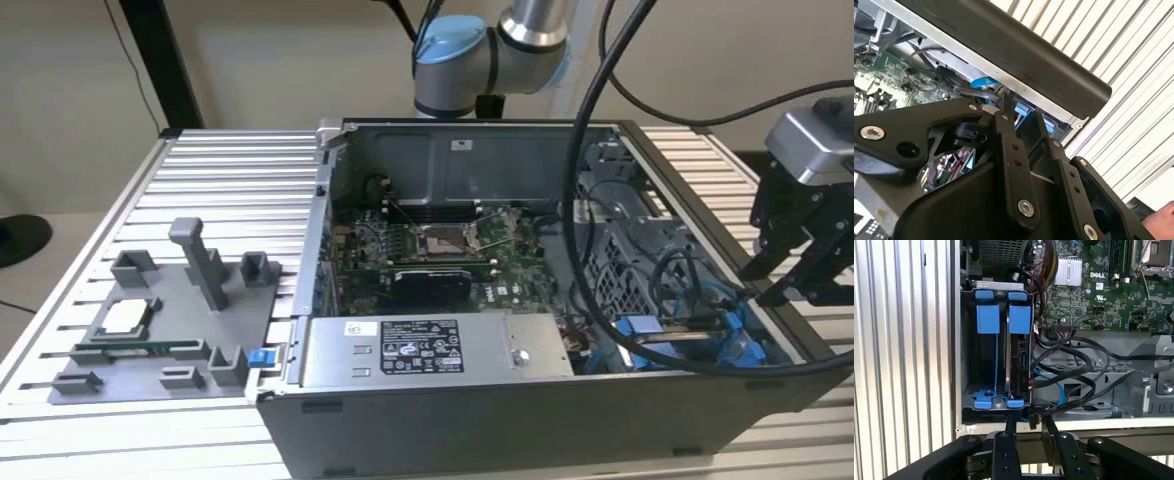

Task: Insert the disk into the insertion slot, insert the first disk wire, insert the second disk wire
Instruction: 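Insert the second disk wire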

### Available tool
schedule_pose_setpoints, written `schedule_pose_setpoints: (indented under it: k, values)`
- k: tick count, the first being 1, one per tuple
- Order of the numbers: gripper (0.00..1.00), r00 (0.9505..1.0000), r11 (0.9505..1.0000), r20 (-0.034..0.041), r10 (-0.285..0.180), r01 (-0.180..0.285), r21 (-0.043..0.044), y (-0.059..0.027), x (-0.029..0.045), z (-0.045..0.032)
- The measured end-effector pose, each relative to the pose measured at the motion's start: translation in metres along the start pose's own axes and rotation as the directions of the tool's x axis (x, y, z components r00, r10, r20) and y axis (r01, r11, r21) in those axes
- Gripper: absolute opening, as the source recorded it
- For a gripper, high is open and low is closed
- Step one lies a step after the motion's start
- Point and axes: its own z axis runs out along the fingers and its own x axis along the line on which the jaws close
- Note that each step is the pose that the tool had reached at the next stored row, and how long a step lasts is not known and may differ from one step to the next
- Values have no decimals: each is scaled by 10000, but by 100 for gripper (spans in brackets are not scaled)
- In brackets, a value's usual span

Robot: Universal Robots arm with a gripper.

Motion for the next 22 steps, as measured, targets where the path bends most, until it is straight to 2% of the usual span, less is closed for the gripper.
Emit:
schedule_pose_setpoints:
  k: [3, 8, 11, 17, 20, 22]
  values:
    - [100, 9996, 9996, 29, -291, 291, -38, -3, 3, 15]
    - [100, 9980, 9980, 137, -621, 622, -75, -3, 8, 61]
    - [100, 9971, 9975, 266, -707, 709, -61, -3, 10, 78]
    - [100, 9952, 9971, 611, -760, 761, 4, -2, 14, 104]
    - [100, 9946, 9970, 698, -768, 769, 12, -1, 16, 122]
    - [100, 9945, 9970, 711, -770, 771, 14, -1, 16, 125]
